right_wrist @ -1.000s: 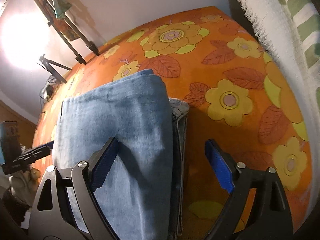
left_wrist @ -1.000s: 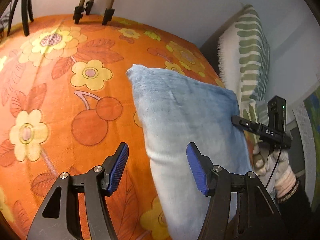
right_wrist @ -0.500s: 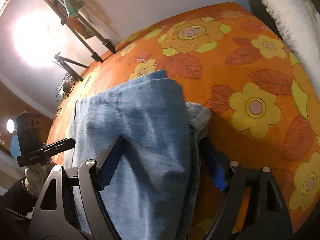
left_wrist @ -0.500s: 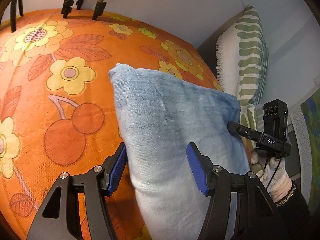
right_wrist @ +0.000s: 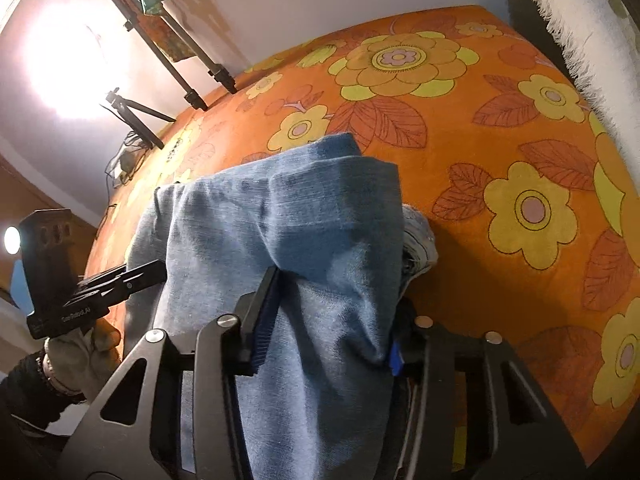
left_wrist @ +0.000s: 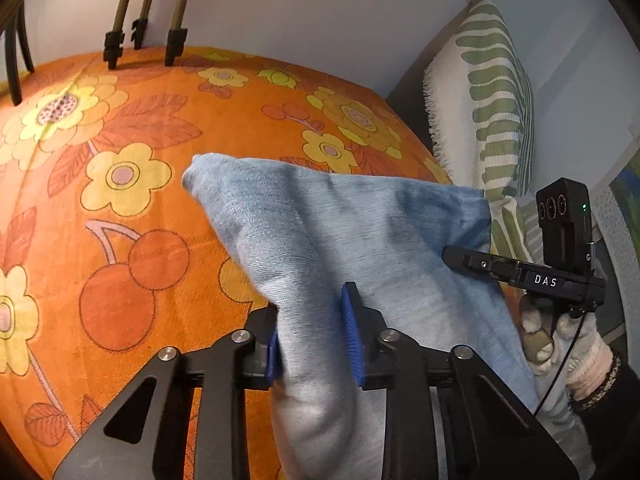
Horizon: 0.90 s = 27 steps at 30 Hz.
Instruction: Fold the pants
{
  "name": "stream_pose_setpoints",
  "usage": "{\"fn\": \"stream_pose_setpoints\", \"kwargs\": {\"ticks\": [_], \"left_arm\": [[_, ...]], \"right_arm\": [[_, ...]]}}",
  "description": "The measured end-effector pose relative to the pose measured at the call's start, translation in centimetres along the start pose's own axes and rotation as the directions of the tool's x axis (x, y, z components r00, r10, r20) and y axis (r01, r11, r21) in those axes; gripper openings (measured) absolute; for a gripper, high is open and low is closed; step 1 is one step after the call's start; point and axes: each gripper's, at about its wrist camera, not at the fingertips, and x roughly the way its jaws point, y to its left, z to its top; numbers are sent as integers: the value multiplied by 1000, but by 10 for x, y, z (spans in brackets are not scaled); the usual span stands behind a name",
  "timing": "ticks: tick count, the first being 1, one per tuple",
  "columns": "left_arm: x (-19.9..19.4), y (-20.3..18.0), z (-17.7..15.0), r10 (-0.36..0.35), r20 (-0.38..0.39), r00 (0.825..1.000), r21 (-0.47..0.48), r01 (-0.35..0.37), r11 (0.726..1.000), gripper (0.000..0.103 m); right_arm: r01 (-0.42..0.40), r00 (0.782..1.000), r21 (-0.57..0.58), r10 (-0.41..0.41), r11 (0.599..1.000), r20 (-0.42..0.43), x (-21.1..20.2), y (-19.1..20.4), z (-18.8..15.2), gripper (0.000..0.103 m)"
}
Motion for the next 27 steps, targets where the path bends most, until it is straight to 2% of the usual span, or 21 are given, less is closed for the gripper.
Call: {"fn": "stream_pose_setpoints", "kwargs": {"ticks": [6, 8, 13, 20, 27], "left_arm": [[0, -4, -2, 23, 19, 1000, 42, -23, 999, 23], [0, -5, -2, 27, 23, 999, 54, -28, 998, 23], [0, -6, -3, 34, 33, 999, 77, -37, 996, 23], [1, -8, -4, 43, 43, 998, 108, -48, 993, 23], [2, -9, -5, 48, 49, 998, 116, -53, 992, 23]], "right_arm": [[18, 1000, -6, -18, 1000, 5, -2, 2, -1, 40], [8, 1000, 1, -8, 1000, 2, -1, 0, 0, 42], [-7, 1000, 25, 7, 1000, 2, 2, -5, 0, 53], [-5, 1000, 12, 5, 1000, 6, 3, -2, 0, 54], [-6, 1000, 7, 6, 1000, 8, 2, -1, -1, 50]]}}
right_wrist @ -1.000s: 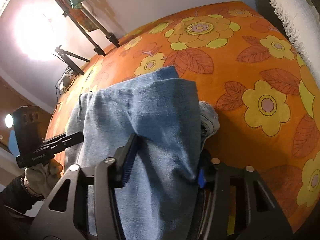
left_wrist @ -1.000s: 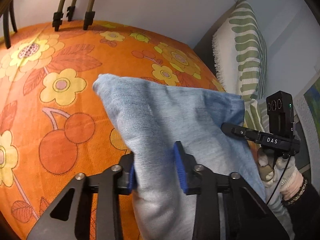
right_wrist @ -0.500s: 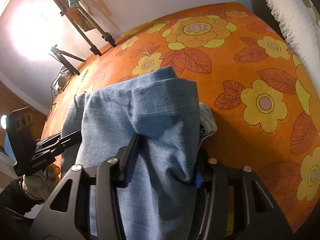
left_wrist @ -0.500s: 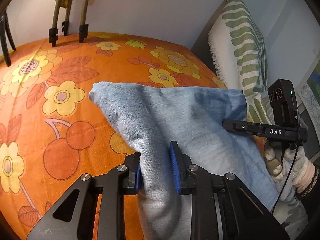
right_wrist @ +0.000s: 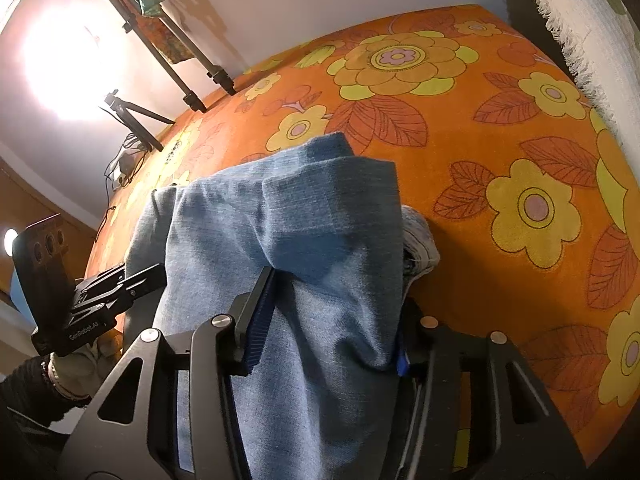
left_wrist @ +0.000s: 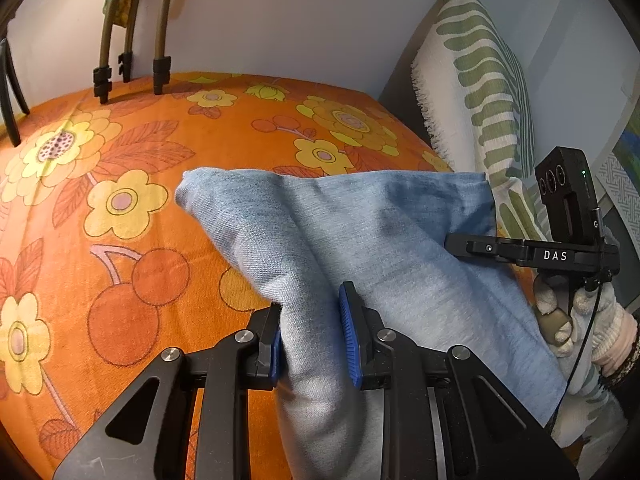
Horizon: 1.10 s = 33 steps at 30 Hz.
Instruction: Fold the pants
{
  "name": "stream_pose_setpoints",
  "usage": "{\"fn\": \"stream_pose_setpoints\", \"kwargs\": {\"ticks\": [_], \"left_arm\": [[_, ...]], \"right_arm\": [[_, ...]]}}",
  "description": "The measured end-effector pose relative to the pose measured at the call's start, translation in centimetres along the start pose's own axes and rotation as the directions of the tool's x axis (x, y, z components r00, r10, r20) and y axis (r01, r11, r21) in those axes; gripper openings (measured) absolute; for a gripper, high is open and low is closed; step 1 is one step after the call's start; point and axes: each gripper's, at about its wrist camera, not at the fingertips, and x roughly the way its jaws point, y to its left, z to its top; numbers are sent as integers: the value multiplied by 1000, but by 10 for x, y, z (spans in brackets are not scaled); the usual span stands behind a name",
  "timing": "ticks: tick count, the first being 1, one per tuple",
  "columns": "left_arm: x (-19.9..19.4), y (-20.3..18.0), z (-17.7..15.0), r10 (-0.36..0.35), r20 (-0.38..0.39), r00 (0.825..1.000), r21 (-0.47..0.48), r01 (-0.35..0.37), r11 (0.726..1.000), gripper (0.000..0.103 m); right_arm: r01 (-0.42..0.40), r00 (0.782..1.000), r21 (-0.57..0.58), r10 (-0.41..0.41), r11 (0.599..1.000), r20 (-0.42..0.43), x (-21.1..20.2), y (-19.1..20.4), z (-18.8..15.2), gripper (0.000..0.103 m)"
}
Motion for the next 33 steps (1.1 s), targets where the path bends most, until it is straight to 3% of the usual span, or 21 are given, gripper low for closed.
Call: {"fn": "stream_pose_setpoints", "kwargs": {"ticks": [3, 5, 6, 9, 14, 16, 33], "left_arm": [[1, 0, 0, 2, -1, 1000, -3, -2, 1000, 25], [2, 3, 1, -2, -5, 1000, -19, 2, 1000, 30], [4, 5, 2, -2, -9, 1000, -32, 2, 999, 39], [8, 15, 4, -44, -9, 999, -85, 43, 995, 41], [6, 20, 8, -86, 2, 996, -111, 86, 990, 21], [1, 21, 9, -94, 9, 996, -117, 94, 989, 16], [-52, -2, 29, -119, 92, 989, -26, 122, 992, 12]], "right_arm": [[3, 1000, -2, -3, 1000, 2, 0, 1, 0, 49], [9, 1000, -6, -9, 1000, 3, -1, 2, -1, 48], [11, 1000, -8, -11, 1000, 3, -1, 2, -1, 47], [27, 1000, -15, -27, 1000, 8, -2, 6, -1, 45], [57, 998, -20, -56, 998, 27, -6, 11, -3, 35], [72, 997, -30, -71, 997, 39, -11, 13, -3, 25], [76, 987, -69, -65, 995, 149, -68, 42, -5, 13]]}}
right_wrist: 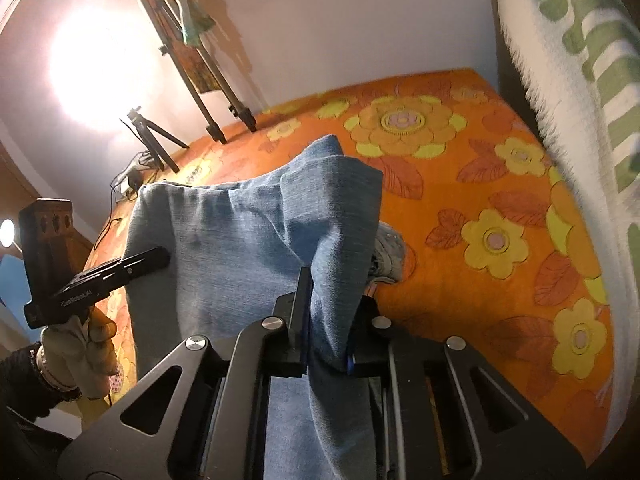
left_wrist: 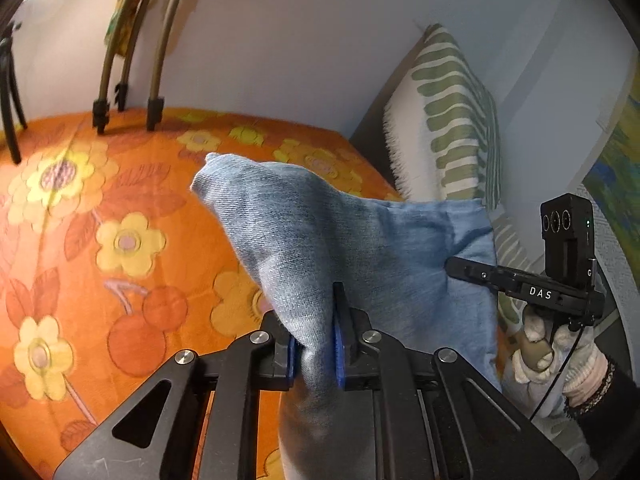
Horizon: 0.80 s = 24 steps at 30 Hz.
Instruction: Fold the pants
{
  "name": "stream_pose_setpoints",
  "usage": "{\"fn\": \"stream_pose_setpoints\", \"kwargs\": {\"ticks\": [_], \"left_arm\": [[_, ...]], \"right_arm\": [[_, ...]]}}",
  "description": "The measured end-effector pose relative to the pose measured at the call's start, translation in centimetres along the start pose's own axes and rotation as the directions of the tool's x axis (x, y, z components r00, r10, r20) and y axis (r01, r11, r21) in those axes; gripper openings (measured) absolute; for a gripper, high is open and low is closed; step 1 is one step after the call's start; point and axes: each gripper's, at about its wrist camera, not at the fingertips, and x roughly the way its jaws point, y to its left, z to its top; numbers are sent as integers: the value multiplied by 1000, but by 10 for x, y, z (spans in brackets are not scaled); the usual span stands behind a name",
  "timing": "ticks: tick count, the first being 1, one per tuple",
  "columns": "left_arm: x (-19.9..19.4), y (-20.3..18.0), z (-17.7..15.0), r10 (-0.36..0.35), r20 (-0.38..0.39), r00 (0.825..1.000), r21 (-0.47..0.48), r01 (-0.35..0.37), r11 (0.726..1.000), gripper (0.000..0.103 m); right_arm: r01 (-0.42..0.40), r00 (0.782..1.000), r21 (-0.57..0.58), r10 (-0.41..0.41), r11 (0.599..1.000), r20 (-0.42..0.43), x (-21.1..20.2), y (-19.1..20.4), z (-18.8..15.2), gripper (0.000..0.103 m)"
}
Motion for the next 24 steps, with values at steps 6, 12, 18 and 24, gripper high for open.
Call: {"fn": "stream_pose_setpoints", "kwargs": {"ticks": [6, 12, 18, 24], "left_arm": [[-7, -10, 26, -4, 48, 999, 44, 2, 999, 11], [4, -8, 61, 2, 85, 996, 82, -9, 997, 11], [27, 5, 104, 30, 137, 990, 107, -45, 993, 11], [61, 29, 139, 81, 153, 985, 98, -97, 990, 11]], "right_arm": [[28, 997, -28, -26, 999, 71, -20, 8, 22, 11], [66, 989, -37, -60, 997, 134, -20, 8, 62, 10], [107, 978, -60, -94, 992, 184, -4, 8, 114, 10], [154, 972, -69, -139, 986, 191, 40, 0, 163, 10]]}}
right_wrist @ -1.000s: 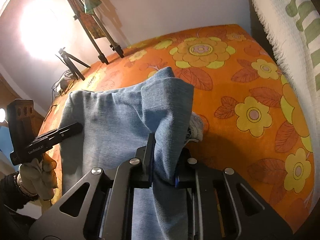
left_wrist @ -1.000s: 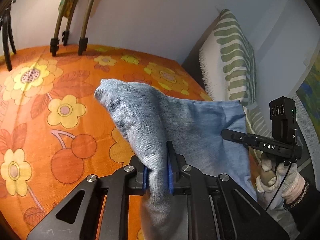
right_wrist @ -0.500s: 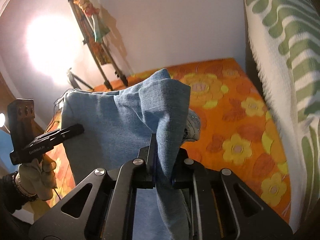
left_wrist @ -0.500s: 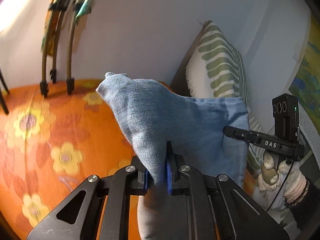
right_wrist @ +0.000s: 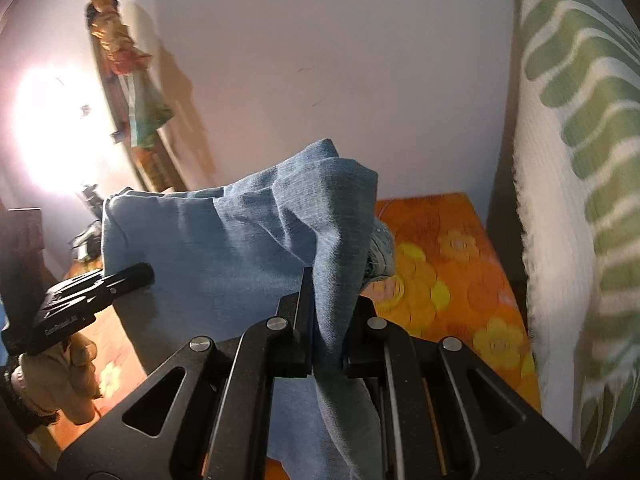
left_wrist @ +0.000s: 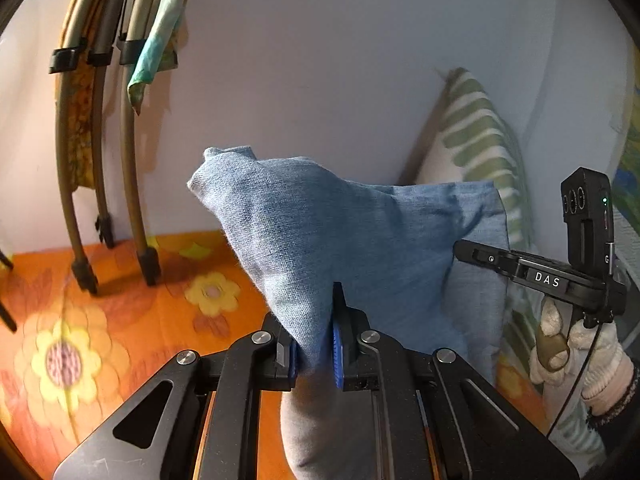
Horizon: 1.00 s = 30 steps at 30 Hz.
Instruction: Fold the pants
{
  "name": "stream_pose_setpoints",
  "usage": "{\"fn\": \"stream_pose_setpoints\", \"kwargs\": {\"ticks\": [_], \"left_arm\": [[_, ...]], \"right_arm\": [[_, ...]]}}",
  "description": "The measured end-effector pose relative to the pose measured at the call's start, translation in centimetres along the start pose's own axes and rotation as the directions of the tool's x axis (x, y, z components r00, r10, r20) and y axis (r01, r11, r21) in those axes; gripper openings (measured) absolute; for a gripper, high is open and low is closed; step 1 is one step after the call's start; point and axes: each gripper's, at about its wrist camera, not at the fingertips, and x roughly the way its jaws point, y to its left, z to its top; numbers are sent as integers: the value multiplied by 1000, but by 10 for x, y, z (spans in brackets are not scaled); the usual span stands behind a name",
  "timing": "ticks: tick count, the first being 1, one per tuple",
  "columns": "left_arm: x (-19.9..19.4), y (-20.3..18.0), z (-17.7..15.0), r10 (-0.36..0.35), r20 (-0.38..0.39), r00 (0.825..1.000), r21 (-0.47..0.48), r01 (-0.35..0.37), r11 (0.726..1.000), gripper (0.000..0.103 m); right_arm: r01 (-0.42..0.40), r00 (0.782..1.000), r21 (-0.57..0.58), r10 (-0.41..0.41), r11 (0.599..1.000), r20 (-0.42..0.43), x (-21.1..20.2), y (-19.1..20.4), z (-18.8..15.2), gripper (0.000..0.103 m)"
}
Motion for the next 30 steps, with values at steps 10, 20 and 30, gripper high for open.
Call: {"fn": "stream_pose_setpoints", "kwargs": {"ticks": [10, 20, 30], "left_arm": [[48, 28, 21, 76, -10, 997, -1, -76, 997, 11], [72, 39, 18, 151, -65, 986, -17, -153, 988, 16], [29, 38, 19, 131, -37, 991, -5, -132, 991, 16]], "right_arm": [[39, 998, -42, -41, 998, -37, 81, -3, 39, 10], [149, 983, -37, -152, 988, -102, 125, -9, 39, 38], [162, 984, -32, -164, 986, -62, 87, -1, 31, 49]]}}
